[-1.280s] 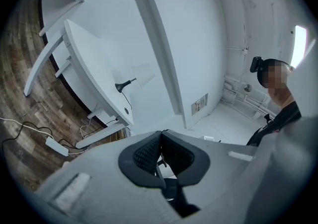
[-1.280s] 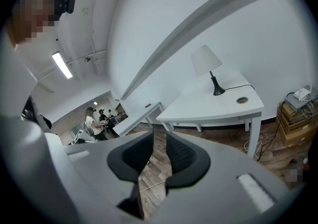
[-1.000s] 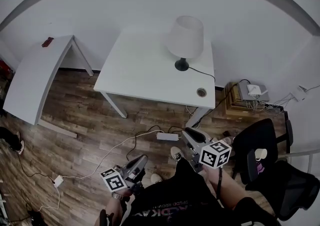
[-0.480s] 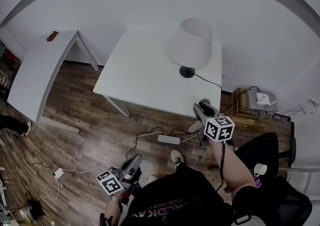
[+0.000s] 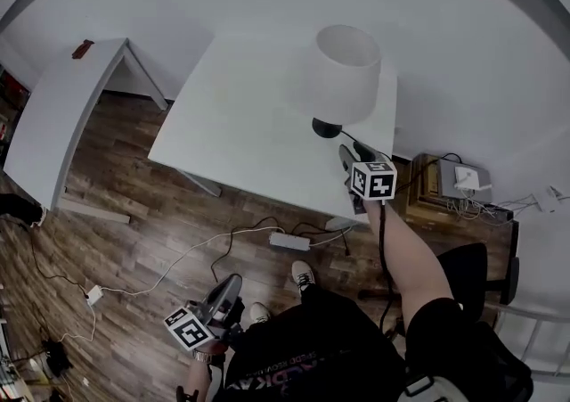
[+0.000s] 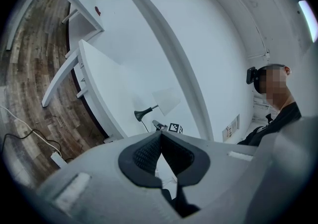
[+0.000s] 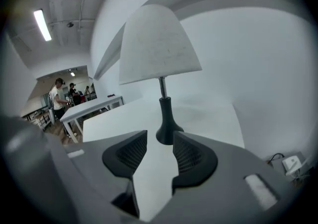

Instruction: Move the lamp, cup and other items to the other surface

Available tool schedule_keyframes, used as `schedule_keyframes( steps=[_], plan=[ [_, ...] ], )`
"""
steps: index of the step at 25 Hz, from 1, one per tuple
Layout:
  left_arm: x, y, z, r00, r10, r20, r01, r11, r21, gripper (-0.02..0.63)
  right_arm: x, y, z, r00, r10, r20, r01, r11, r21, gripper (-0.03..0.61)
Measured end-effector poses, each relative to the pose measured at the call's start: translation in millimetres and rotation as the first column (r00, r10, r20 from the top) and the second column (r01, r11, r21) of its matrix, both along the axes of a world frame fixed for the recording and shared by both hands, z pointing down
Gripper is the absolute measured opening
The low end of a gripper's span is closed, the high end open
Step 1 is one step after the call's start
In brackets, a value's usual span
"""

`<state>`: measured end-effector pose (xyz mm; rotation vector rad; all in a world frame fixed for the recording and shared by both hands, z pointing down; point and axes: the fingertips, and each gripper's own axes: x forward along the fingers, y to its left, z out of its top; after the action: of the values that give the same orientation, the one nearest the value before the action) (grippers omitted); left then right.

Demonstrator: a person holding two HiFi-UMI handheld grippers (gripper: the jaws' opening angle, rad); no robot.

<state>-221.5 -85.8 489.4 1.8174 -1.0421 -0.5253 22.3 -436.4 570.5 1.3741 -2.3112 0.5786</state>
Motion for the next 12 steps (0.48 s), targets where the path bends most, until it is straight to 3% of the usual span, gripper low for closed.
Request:
schedule_keyframes(
  steps=[4, 12],
  plan=[
    [-2, 2, 9, 0.999, -0.053, -0.006, 0.052, 0.998, -0.044, -0.003, -6, -33, 16, 0.995, -0.040, -0.092, 0.042, 0.999, 0.013, 0.184],
    [-10, 14, 16, 0.989, -0.146, 0.035, 0.149, 0.980, -0.129, -0.003, -26, -82, 39, 0.986, -0.074, -0.151, 0.085, 0.994, 0.070, 0.190]
  ],
)
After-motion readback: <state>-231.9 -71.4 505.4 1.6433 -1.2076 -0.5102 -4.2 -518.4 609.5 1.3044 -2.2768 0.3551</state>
